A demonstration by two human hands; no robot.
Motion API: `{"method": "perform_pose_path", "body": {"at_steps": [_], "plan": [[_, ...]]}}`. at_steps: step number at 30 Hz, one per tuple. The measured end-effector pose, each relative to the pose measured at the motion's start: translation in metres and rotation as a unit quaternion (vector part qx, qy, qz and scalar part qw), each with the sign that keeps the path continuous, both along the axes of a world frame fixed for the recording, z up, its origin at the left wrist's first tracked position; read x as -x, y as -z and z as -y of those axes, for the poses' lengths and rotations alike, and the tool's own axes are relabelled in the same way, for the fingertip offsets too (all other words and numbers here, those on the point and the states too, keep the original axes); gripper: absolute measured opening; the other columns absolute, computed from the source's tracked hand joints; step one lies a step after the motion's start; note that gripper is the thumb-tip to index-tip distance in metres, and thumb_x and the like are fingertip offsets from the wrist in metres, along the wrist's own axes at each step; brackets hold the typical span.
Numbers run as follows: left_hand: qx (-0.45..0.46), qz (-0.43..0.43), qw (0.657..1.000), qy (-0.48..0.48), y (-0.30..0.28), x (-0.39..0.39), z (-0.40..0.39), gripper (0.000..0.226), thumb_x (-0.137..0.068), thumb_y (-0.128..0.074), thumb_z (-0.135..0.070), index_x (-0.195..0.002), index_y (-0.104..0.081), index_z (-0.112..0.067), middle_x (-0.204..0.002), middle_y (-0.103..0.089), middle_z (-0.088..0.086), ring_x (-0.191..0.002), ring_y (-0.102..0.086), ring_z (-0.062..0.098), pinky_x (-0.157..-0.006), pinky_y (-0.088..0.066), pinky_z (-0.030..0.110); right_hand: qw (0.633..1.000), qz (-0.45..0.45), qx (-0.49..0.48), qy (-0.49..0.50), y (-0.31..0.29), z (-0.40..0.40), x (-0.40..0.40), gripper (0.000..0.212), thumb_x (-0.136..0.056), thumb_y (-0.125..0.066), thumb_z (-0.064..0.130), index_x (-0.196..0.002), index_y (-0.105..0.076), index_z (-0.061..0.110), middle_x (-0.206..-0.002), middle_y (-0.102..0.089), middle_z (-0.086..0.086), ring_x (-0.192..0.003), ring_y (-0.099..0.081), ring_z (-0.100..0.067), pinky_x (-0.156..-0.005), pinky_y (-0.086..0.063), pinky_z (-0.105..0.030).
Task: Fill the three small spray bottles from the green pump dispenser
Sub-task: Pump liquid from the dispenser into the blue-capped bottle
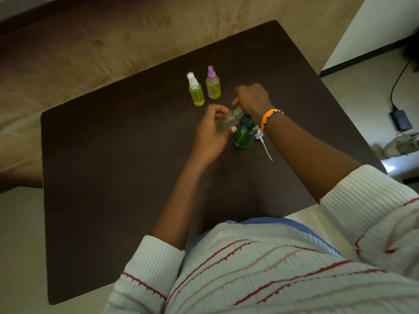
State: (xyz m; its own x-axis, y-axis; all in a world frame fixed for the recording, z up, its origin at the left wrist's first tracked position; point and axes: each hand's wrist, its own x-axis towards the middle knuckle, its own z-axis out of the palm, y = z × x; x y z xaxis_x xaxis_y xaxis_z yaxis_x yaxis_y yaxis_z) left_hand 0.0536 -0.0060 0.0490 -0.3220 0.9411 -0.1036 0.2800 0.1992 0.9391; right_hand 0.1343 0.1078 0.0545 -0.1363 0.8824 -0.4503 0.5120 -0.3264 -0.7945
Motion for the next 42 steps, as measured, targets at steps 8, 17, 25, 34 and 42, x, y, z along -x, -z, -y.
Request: {"method": "perform_pose_path", "body": {"at_steps": [8, 17, 25, 34, 42], "plan": [[0.006, -0.002, 1.0, 0.002, 0.004, 0.0, -0.001, 0.036, -0.075, -0.068, 0.0, -0.097, -0.048, -0.019, -0.097, -0.057, -0.004, -0.091, -0.055, 0.01, -0.081, -0.044, 0.021, 0.998, 0.056, -0.042, 0.002, 0.001, 0.001, 0.001, 0.042, -0.078, -0.047, 0.037, -0.099, -0.071, 0.009, -0.102, -0.069, -0.011, -0.092, -0.064, -0.031, -0.078, -0.048, -0.032], [-0.006, -0.002, 1.0, 0.002, 0.0, 0.001, -0.002, 0.037, -0.075, -0.068, 0.001, -0.095, -0.047, -0.023, -0.095, -0.054, -0.011, -0.09, -0.053, 0.004, -0.079, -0.043, 0.016, 1.0, -0.011, 0.024, 0.01, -0.001, 0.001, -0.001, 0.029, -0.085, -0.05, 0.026, -0.086, -0.071, 0.006, -0.073, -0.066, -0.001, -0.065, -0.057, -0.015, -0.065, -0.043, -0.027], [0.004, -0.005, 1.0, -0.007, 0.003, 0.0, -0.002, 0.037, -0.074, -0.069, 0.001, -0.098, -0.048, -0.019, -0.099, -0.056, -0.004, -0.089, -0.054, 0.006, -0.078, -0.043, 0.017, 1.0, 0.017, 0.0, 0.013, -0.002, 0.004, 0.001, 0.057, -0.068, -0.043, 0.039, -0.106, -0.07, 0.006, -0.107, -0.068, -0.012, -0.095, -0.063, -0.028, -0.078, -0.049, -0.032], [-0.01, -0.004, 1.0, -0.008, 0.003, 0.0, -0.001, 0.038, -0.074, -0.07, 0.0, -0.096, -0.048, -0.021, -0.098, -0.056, -0.004, -0.091, -0.055, 0.01, -0.08, -0.045, 0.02, 0.998, -0.028, 0.053, -0.001, -0.001, -0.001, 0.001, 0.027, -0.085, -0.05, 0.026, -0.071, -0.067, 0.009, -0.068, -0.064, -0.003, -0.074, -0.059, -0.024, -0.064, -0.043, -0.028], [-0.003, -0.012, 1.0, -0.009, 0.009, -0.002, -0.004, 0.038, -0.072, -0.07, 0.004, -0.096, -0.048, -0.016, -0.094, -0.056, -0.002, -0.091, -0.056, 0.015, -0.081, -0.045, 0.025, 0.998, 0.044, -0.031, 0.033, -0.003, 0.008, 0.001, 0.05, -0.072, -0.045, 0.039, -0.104, -0.07, 0.009, -0.11, -0.069, -0.012, -0.099, -0.063, -0.033, -0.084, -0.049, -0.034]]}}
